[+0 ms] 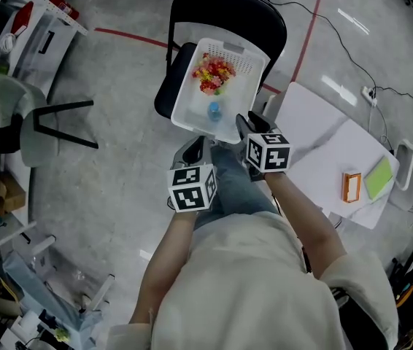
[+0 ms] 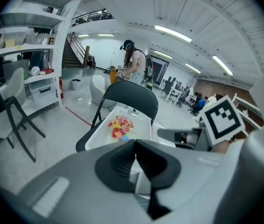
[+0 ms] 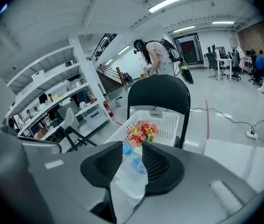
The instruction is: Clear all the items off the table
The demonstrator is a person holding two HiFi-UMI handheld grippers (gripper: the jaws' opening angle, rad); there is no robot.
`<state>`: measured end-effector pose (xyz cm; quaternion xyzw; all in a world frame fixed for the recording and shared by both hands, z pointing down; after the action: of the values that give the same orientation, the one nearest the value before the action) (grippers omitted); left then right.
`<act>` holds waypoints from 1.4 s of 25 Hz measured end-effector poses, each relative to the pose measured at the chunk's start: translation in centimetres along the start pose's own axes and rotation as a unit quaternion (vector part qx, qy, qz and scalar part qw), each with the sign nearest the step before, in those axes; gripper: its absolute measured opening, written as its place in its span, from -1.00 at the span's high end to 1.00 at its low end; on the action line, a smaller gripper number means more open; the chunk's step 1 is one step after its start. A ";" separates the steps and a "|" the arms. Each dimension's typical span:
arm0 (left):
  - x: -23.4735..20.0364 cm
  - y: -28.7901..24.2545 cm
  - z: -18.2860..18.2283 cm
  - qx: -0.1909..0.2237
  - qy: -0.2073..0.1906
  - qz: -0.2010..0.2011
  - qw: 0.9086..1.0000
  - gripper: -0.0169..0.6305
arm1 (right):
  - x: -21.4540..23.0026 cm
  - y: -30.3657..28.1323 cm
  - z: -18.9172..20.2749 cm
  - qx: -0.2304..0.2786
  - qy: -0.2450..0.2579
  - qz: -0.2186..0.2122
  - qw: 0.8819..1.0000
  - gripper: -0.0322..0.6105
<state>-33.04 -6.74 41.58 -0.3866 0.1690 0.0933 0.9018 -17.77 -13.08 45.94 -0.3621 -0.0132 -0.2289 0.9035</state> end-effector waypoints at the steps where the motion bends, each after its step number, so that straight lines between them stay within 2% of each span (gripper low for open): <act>1: 0.2 0.3 0.3 0.001 -0.002 0.001 1.000 0.92 | -0.1 0.6 0.2 0.001 0.003 0.000 1.000 0.54; 9: 1.4 3.0 2.8 0.006 -0.015 0.006 1.000 0.92 | -1.3 5.1 1.6 0.020 0.013 -0.002 1.000 0.89; 18: 2.5 5.6 5.3 0.013 -0.019 0.011 1.000 0.92 | -3.7 9.8 2.9 0.042 0.063 -0.018 0.997 0.90; 27: 4.1 7.8 7.6 0.011 -0.030 0.029 0.999 0.92 | -5.3 13.5 5.6 0.041 0.061 -0.034 0.997 0.90; 35: 5.5 8.0 9.2 -0.005 -0.036 0.049 0.998 0.92 | -5.2 15.9 6.4 0.050 0.044 -0.028 0.997 0.90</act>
<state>-28.20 5.65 40.14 -0.3787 0.1550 0.1522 0.8996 -14.80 3.38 39.37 -0.3054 0.0052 -0.2689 0.9135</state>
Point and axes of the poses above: the fingertips, and each gripper's own axes: y backward along the fingers, x to its right, z out of its underside, the point moved 5 cm from there along y, backward along the fingers, and after that the axes turned 9 degrees about y, right-handed, at the moved point
